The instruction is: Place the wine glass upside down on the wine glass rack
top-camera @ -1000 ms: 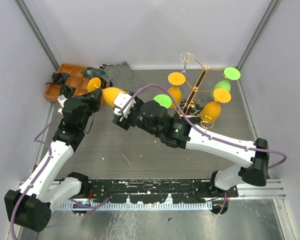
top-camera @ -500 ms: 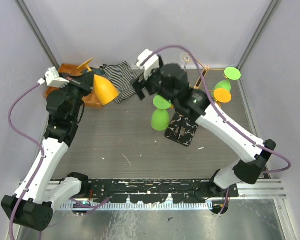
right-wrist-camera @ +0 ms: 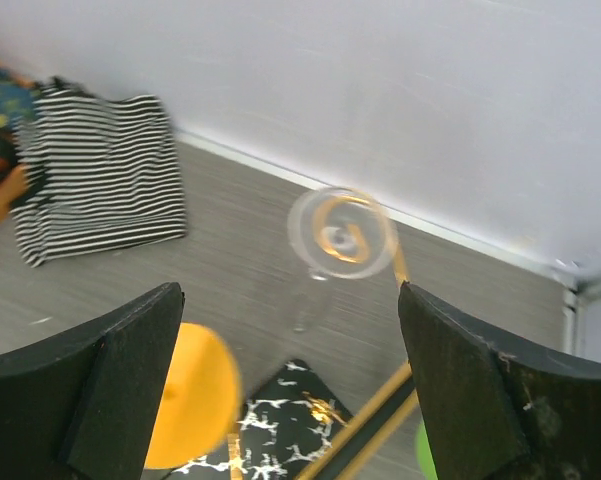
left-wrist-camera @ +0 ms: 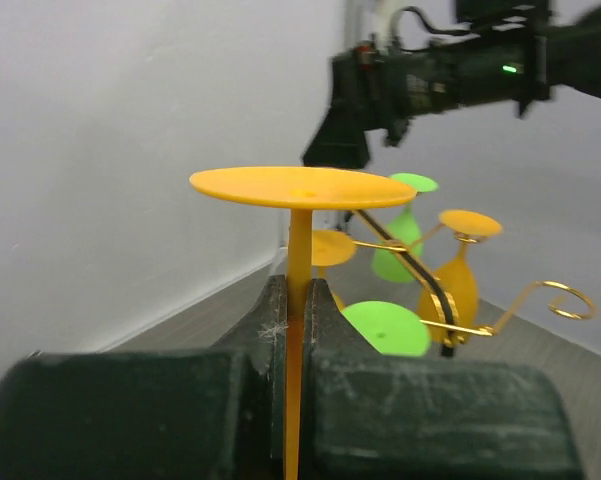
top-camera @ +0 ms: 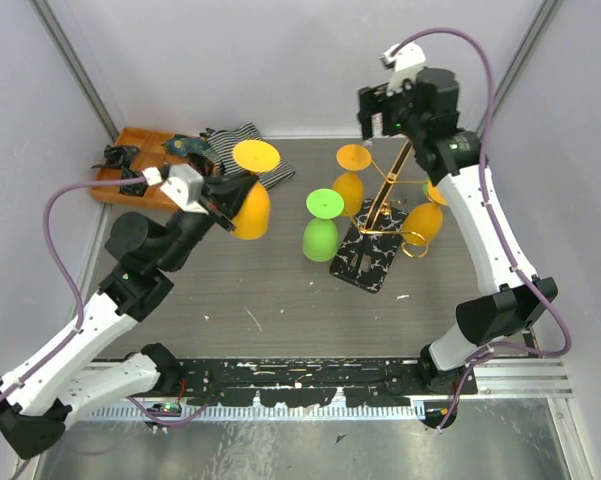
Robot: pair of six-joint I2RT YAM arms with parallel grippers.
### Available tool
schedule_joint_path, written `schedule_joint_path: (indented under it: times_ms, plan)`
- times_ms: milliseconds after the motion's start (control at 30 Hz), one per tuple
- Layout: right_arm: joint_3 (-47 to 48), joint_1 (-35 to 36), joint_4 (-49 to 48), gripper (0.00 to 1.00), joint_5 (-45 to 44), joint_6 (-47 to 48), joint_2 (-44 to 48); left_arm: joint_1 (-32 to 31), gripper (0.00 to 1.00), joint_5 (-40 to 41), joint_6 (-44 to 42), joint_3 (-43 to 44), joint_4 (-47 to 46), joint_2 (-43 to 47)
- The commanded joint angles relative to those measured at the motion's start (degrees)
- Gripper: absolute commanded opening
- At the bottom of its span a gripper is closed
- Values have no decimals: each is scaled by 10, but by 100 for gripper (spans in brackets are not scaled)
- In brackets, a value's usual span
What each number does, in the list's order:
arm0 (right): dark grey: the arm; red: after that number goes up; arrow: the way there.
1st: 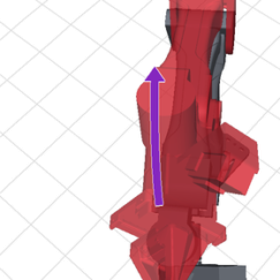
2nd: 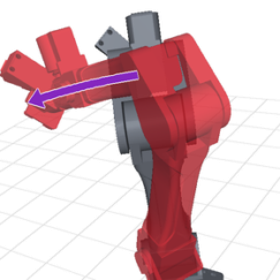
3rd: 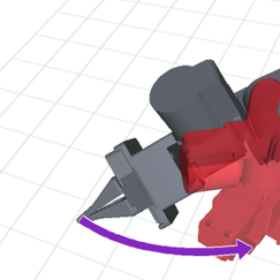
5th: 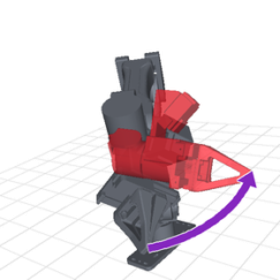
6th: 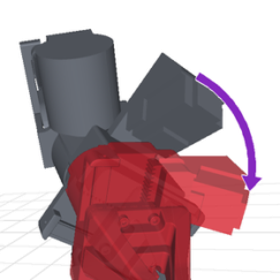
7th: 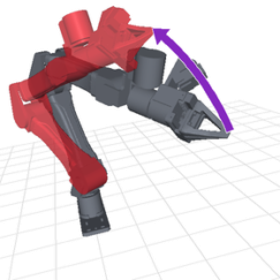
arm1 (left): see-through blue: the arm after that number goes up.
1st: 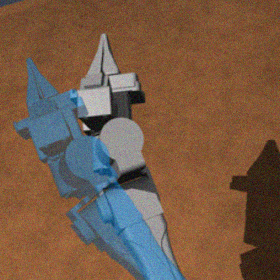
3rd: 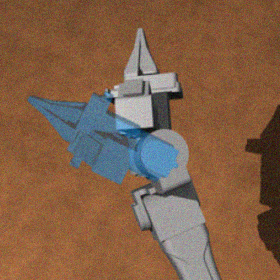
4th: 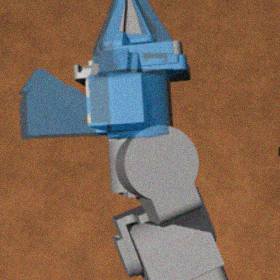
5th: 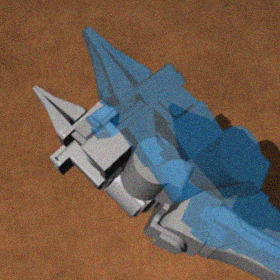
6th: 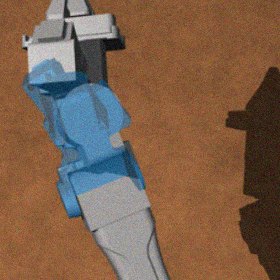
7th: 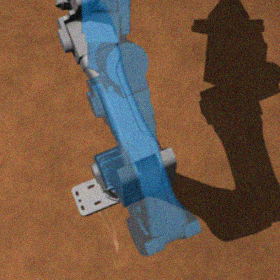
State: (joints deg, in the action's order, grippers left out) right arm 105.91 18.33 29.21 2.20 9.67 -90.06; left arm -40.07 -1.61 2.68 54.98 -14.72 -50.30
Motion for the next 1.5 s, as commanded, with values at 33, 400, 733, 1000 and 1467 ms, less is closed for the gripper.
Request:
schedule_joint_path:
  times_ms: [33, 400, 733, 1000, 1467]
  plan:
    - [27, -89, -20, 94, 20, -46, 17, -132, 0, 26, -132, 22, -17, -20]
    - [-2, -188, -36, 93, -3, -52, 36, -321, 0, 61, -198, 67, -51, -115]
    - [61, -219, -69, 94, -18, -55, 17, -327, 0, 14, -65, 14, -269, -220]
    - [52, -221, -75, 95, -23, -46, 21, -353, 0, 62, -18, -50, -385, -278]
    - [40, -222, -80, 95, -21, -30, 35, -367, 0, 219, -34, -90, -623, -409]
